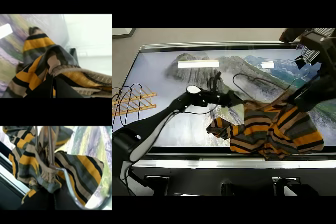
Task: Fold the clothes and pants, and hang the long-sleeved shirts on hangers.
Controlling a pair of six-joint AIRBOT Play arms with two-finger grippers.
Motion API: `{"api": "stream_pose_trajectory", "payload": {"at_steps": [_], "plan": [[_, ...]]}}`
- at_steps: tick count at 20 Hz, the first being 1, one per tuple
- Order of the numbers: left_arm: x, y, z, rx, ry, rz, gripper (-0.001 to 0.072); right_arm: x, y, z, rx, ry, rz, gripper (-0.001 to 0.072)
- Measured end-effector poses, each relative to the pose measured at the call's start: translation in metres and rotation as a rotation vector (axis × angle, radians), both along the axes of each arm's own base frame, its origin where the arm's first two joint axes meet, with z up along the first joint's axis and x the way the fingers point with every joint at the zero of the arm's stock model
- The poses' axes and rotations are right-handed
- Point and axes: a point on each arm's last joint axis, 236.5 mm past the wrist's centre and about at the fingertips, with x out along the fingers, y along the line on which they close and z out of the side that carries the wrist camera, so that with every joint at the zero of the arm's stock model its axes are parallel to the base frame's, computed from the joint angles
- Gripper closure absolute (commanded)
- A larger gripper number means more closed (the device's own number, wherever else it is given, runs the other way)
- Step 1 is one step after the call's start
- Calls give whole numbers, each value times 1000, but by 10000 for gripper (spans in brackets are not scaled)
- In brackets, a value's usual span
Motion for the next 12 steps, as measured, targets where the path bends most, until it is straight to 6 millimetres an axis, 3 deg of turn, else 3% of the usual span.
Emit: {"api": "stream_pose_trajectory", "payload": {"at_steps": [5, 9, 12], "plan": [[33, 47, 46, 59, -113, 127, 689, 16, 2, 2, 32, -29, -54, 684], [48, 62, 77, 75, -177, 183, 689, 27, 26, -7, 48, -19, 17, 684], [59, 72, 87, 129, -221, 215, 689, 29, 41, -18, 0, -11, 78, 684]]}}
